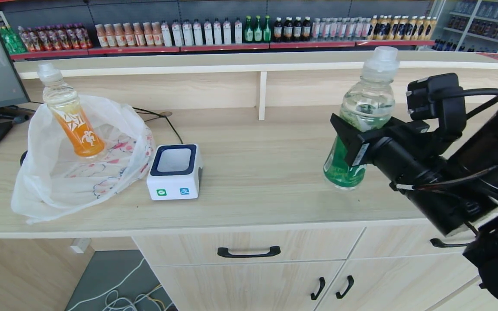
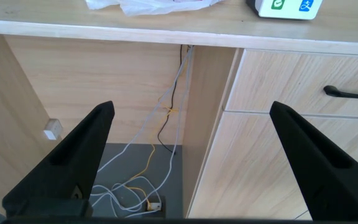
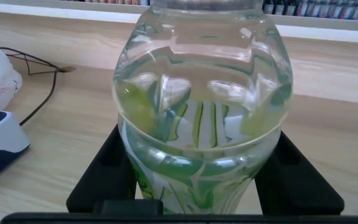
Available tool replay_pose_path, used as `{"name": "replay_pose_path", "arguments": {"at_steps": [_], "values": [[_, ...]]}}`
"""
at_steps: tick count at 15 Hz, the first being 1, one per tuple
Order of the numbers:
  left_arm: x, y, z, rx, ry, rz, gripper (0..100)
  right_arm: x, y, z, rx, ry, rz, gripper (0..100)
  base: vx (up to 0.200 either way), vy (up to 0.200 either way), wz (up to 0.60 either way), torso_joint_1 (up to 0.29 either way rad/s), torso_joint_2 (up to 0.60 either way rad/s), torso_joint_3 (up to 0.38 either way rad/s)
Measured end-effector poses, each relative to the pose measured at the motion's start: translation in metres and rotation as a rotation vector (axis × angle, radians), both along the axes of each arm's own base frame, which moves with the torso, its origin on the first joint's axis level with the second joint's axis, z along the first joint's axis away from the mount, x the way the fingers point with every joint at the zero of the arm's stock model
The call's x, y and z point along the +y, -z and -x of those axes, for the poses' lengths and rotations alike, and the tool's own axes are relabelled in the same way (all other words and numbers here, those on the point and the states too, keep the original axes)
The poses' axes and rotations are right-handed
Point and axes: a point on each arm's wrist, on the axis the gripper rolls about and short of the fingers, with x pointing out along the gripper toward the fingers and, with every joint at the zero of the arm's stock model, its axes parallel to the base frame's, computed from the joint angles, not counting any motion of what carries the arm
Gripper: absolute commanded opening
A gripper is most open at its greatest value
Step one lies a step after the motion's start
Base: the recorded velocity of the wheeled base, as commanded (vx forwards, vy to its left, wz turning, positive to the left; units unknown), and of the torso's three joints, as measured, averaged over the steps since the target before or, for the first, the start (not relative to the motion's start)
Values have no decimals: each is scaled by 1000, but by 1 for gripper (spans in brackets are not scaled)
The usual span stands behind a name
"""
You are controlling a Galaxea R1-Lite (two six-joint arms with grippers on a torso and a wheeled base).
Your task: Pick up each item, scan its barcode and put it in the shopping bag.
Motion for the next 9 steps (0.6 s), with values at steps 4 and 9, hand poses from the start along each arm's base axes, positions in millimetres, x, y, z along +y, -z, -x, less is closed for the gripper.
{"name": "replay_pose_path", "arguments": {"at_steps": [4,9], "values": [[0,0,0,0,0,0,100,-17,-7,37,-35,-41,21,0,0,0,0,0,0,0],[0,0,0,0,0,0,100,-31,-9,62,-49,-154,-23,0,0,0,0,0,0,0]]}}
